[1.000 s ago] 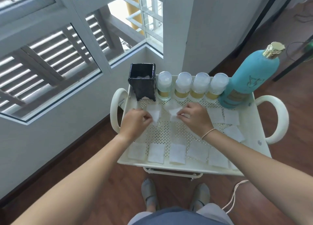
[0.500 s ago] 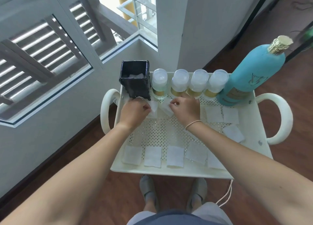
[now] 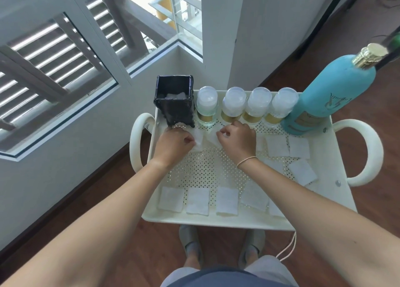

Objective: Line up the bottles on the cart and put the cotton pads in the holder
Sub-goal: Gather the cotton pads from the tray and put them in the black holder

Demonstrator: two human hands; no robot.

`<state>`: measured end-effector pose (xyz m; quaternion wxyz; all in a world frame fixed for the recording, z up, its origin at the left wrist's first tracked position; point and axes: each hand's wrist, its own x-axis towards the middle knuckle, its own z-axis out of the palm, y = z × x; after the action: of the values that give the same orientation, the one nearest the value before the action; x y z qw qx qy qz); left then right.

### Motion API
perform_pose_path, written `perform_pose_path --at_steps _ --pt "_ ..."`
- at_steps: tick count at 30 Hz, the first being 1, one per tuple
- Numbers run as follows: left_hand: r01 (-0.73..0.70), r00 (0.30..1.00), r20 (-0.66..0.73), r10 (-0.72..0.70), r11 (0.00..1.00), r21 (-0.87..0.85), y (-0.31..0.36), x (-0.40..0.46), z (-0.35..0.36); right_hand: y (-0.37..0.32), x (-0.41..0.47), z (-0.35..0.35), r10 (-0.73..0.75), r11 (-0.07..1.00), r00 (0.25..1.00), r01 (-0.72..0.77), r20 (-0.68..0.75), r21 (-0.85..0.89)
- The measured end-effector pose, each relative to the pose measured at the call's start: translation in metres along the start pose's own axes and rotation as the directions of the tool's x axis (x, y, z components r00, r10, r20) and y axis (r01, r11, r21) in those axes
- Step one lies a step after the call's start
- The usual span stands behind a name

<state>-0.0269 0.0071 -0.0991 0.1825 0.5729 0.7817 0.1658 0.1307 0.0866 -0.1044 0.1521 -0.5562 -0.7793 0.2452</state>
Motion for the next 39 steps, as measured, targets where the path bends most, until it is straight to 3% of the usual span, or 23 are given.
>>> perform_pose_path --at_steps 4,10,16,24,31,35,39 --pt "-0.044 0.999 -0.014 0.045 0.998 0.033 -0.003 0.0 0.002 0.001 0.0 0.0 -0.028 0.999 0.999 0.027 -0.024 -0.02" --pt "-0.012 1.0 -0.001 0.012 0.993 0.119 -0.006 -0.002 0.006 0.003 0.0 0.008 -0.035 0.98 0.998 0.046 0.06 -0.194" --pt "0.007 1.0 -0.016 -0.005 0.985 0.17 0.001 0.0 0.001 0.001 0.0 0.008 -0.051 0.975 0.995 0.067 0.081 -0.21" --pt "-0.045 0.999 -0.017 0.048 0.99 0.134 0.012 -0.011 -0.014 0.01 -0.015 -0.019 -0.139 0.99 0.99 0.139 0.029 -0.006" --pt "-0.181 0.959 -0.224 0.172 0.983 -0.024 0.046 -0.018 -0.085 -0.007 -0.011 -0.067 -0.245 0.957 0.969 0.246 -0.024 0.156" --pt "-0.225 0.926 -0.299 0.232 0.973 0.059 0.041 -0.002 -0.129 -0.022 -0.003 -0.085 -0.281 0.94 0.957 0.291 -0.075 0.179" --pt "-0.225 0.936 -0.232 0.264 0.957 0.181 0.028 0.027 -0.149 -0.034 0.001 -0.09 -0.301 0.925 0.949 0.314 -0.094 0.214"
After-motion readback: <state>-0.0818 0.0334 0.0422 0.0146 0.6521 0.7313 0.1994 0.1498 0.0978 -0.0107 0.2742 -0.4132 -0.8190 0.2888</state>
